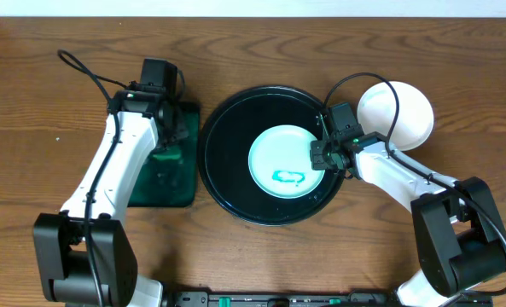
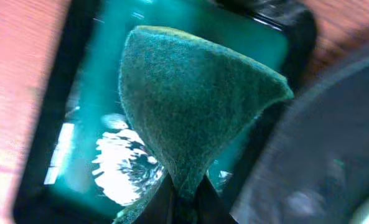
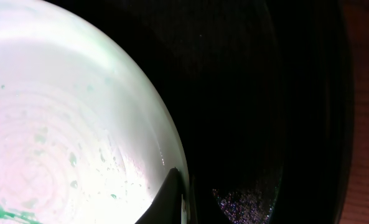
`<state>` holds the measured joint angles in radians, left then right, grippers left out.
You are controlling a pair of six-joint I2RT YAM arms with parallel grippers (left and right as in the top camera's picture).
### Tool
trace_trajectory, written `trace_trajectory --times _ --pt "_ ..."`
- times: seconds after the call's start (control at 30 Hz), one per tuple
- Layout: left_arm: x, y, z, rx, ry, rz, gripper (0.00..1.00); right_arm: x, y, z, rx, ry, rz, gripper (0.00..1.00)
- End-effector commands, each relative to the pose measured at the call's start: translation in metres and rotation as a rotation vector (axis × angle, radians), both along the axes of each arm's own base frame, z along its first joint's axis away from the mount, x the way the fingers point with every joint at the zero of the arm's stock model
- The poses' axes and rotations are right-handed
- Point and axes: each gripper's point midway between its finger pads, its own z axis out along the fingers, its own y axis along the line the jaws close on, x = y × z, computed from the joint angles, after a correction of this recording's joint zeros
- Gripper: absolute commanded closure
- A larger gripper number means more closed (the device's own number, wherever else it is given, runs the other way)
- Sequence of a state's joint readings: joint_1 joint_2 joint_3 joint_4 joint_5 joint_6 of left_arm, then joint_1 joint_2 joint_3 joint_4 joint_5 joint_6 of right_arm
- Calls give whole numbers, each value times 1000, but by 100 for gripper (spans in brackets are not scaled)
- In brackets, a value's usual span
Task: Clean dirty plates on tray and stack at the side
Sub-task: 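Grasp the sponge in the basin with the left gripper and lift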
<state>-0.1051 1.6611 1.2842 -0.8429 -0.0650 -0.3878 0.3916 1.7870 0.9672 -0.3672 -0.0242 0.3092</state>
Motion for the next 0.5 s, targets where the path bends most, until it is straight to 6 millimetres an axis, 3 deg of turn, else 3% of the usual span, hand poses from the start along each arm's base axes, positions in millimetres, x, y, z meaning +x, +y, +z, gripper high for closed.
trace_trajectory --times 0.0,0.13,0.33,0.47 --pt "3 -55 6 -280 -2 -91 93 -21 5 -25 -2 94 40 99" --pt "-7 -103 12 -406 17 -216 93 -21 5 -25 -1 91 40 99" --pt "-27 -161 12 -423 35 -375 93 -20 5 -24 1 86 39 99" --pt "-35 -200 -2 -435 59 -432 93 -20 5 -24 1 86 39 99"
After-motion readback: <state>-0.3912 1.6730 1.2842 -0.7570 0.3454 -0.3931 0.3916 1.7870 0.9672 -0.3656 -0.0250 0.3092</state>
